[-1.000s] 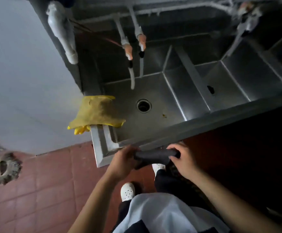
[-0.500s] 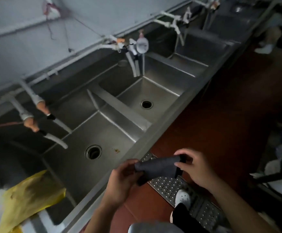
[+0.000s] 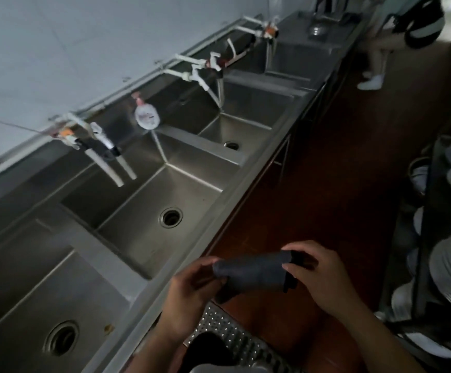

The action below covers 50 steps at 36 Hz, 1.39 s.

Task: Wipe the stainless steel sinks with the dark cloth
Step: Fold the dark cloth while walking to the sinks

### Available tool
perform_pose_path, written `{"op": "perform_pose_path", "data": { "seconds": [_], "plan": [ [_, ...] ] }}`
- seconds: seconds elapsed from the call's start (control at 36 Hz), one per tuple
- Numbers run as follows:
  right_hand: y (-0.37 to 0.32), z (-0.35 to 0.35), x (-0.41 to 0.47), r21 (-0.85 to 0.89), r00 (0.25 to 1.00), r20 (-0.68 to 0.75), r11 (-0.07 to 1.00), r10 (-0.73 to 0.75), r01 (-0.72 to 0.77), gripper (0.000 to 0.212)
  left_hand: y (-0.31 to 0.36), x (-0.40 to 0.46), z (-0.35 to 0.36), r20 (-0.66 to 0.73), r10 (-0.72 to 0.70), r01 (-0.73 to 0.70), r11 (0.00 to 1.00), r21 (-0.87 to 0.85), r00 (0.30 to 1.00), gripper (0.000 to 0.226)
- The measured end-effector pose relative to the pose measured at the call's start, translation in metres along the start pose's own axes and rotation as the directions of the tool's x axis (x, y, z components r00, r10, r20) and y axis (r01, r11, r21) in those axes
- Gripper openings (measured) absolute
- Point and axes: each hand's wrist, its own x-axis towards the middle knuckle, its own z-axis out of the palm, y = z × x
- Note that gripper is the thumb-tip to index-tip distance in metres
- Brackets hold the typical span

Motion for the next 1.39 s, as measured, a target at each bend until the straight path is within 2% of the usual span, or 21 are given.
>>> {"op": "perform_pose_path", "data": {
  "seconds": [0.17,0.33,0.47,0.61,0.67,0.92,1.0,1.08,1.17,1.28,1.33,1.39],
  "plan": [
    [0.026,-0.047,0.076,0.016,0.996,-0.088,1.000,0.028,-0.027,0.039,0.027,0.096,0.057,0.025,0.027,-0.028,0.999,0.039,0.999,0.031],
    [0.053,-0.116,0.171,-0.002,0.973,-0.213,0.996,0.085,-0.088,0.035,0.043,0.232,0.129,0.157,0.011,-0.018,0.999,0.044,0.988,0.034],
    [0.059,-0.187,0.266,-0.079,0.941,-0.322,0.988,0.099,-0.131,0.045,0.062,0.360,0.199,0.258,-0.001,-0.002,1.000,0.015,0.966,0.033],
    [0.047,-0.259,0.355,-0.112,0.914,-0.391,0.980,0.111,-0.167,0.037,0.112,0.467,0.269,0.403,-0.054,0.096,0.992,-0.085,0.914,0.036],
    [0.044,-0.285,0.388,-0.109,0.895,-0.433,0.980,0.103,-0.166,0.033,0.128,0.506,0.294,0.417,-0.058,0.104,0.990,-0.090,0.907,0.033],
    [0.083,-0.387,0.496,0.018,0.818,-0.534,0.970,0.214,-0.242,0.038,0.162,0.657,0.406,0.529,-0.015,-0.066,0.989,0.133,0.849,0.039],
    [0.106,-0.416,0.542,0.045,0.827,-0.511,0.967,0.237,-0.249,0.035,0.160,0.695,0.439,0.514,-0.034,-0.075,0.979,0.190,0.857,0.035],
    [0.134,-0.447,0.594,0.064,0.846,-0.468,0.965,0.255,-0.255,0.032,0.161,0.728,0.468,0.477,-0.102,-0.015,0.972,0.236,0.873,0.028],
    [0.151,-0.479,0.653,0.069,0.893,-0.352,0.959,0.281,-0.274,0.035,0.168,0.765,0.495,0.367,-0.165,0.066,0.962,0.266,0.915,0.030],
    [0.152,-0.524,0.738,0.122,0.924,-0.294,0.968,0.246,-0.219,0.026,0.200,0.818,0.533,0.220,-0.206,0.159,0.964,0.213,0.954,0.033],
    [0.151,-0.548,0.782,0.035,0.966,-0.184,0.984,0.180,-0.176,0.030,0.218,0.843,0.549,0.172,-0.167,0.138,0.976,0.170,0.971,0.031],
    [0.151,-0.570,0.824,0.014,0.980,-0.089,0.984,0.177,-0.176,0.030,0.230,0.869,0.559,0.139,-0.149,0.124,0.976,0.178,0.979,0.030]
  ]
}}
